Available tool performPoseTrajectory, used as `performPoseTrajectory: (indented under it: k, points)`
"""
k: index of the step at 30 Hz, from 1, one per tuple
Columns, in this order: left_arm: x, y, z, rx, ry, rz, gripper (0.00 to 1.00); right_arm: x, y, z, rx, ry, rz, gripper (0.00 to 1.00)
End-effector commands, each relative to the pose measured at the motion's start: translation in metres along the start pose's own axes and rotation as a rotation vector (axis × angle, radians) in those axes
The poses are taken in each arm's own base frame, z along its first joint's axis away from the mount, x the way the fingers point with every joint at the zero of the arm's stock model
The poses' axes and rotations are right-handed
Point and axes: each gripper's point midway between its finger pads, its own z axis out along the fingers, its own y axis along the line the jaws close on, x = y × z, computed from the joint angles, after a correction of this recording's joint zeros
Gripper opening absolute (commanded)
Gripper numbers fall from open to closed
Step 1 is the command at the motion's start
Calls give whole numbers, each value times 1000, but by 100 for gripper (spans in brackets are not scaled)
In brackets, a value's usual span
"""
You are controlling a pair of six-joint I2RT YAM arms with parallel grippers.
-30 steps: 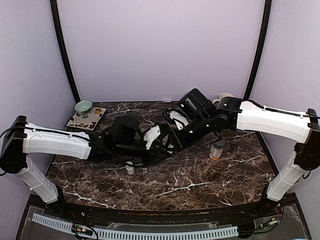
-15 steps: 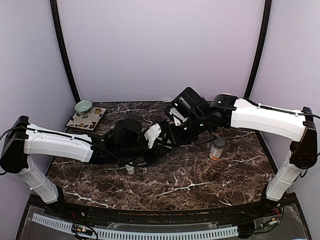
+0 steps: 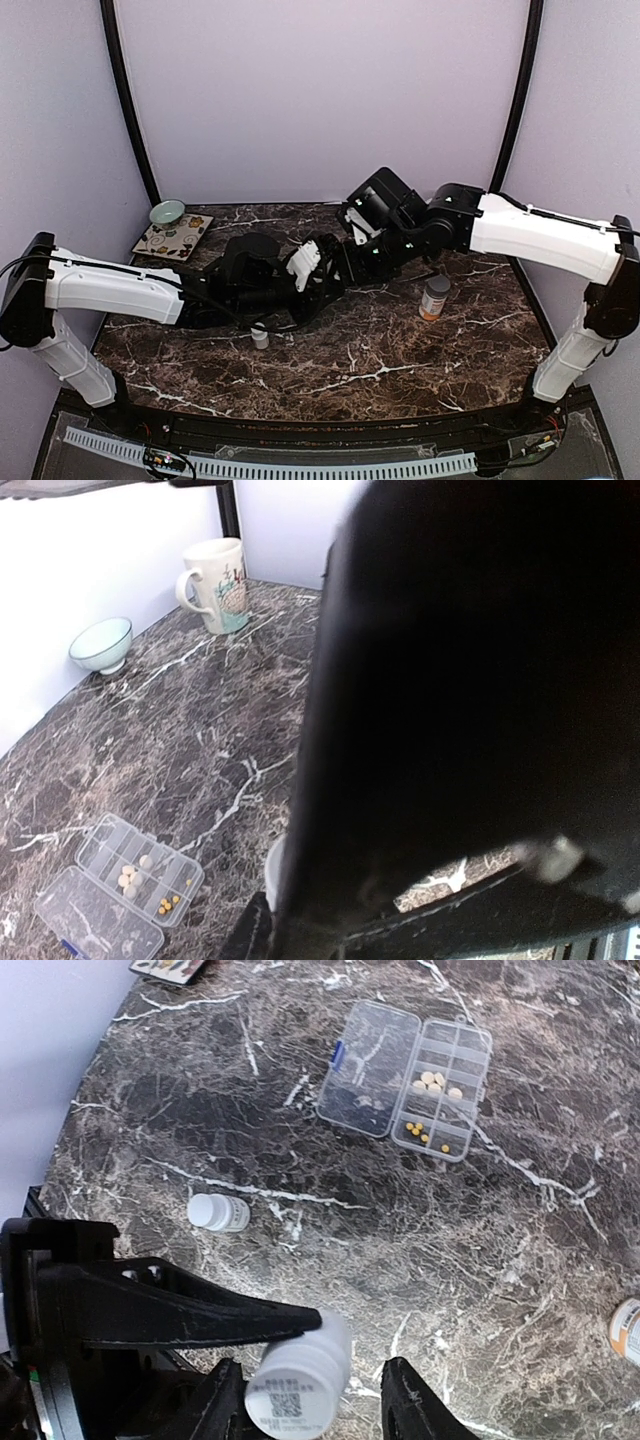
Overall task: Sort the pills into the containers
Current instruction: Screw the lid of the pill bottle onto the pill bottle.
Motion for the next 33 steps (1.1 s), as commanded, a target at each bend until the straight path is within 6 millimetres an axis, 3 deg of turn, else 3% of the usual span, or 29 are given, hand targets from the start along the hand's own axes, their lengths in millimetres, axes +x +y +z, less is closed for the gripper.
performPoseTrajectory:
  k: [1,6,17,24,27,33]
  points:
    - [-33,-46,-15,172,-119,105,1,-15,41,-6,-144,-115,-70,49]
    - [-32,-54,-22,231,-116,79,1,-23,43,-30,-188,-204,-101,49]
    - [-32,-54,-35,345,-77,-27,0,-11,32,-74,-252,-311,-232,51]
    - [-34,-53,-40,384,-58,-69,0,3,28,-86,-287,-336,-325,53]
    - [-38,-50,-45,413,-63,-103,0,20,21,-77,-289,-300,-375,53]
    - [-45,-52,-55,496,-57,-147,0,30,25,-82,-338,-299,-437,53]
